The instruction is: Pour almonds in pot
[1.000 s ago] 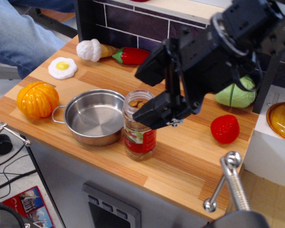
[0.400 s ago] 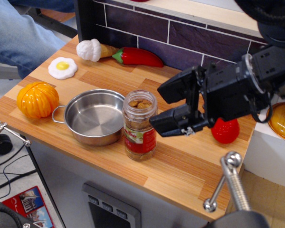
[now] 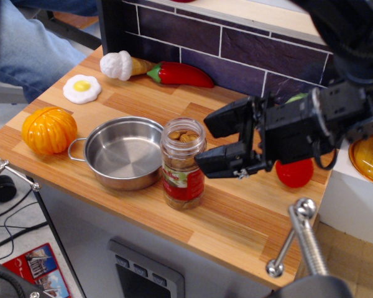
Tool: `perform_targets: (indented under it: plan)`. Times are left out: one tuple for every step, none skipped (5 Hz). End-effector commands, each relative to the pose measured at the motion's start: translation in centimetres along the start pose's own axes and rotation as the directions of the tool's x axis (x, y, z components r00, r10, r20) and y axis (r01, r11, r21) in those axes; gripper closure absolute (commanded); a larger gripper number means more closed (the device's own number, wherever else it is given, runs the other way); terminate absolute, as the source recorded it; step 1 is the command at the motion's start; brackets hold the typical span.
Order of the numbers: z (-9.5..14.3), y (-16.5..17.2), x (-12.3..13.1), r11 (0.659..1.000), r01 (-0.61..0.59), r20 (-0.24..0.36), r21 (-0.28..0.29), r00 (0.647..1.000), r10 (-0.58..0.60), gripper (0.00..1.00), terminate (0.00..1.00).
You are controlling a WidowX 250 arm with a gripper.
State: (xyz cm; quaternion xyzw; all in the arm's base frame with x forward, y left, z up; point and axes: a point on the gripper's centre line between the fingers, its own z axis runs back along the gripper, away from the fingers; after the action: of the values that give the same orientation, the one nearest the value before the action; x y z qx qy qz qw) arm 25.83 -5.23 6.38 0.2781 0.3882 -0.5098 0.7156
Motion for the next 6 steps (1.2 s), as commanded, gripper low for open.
perform_targets:
  plan:
    - [-1.5, 1.3, 0.2, 0.999, -0.042, -0.027, -0.012, 0.999, 0.042, 0.0, 0.0]
    - [-2.2, 0.9, 0.1, 0.998, -0.056, -0.046, -0.009, 0.997, 0.055, 0.0, 0.0]
    - [-3.1, 0.5, 0.1, 0.999, -0.049, -0.068, -0.011, 0.996, 0.048, 0.0, 0.0]
    - [-3.8, 0.2, -0.1, 0.998, -0.056, -0.078, 0.001, 0.995, 0.056, 0.0, 0.0]
    - [-4.8, 0.3, 0.4, 0.997, -0.079, -0.082, -0.007, 0.994, 0.078, 0.0, 0.0]
    - [-4.9, 0.4, 0.6, 0.996, -0.092, -0.076, -0.017, 0.993, 0.09, 0.0, 0.0]
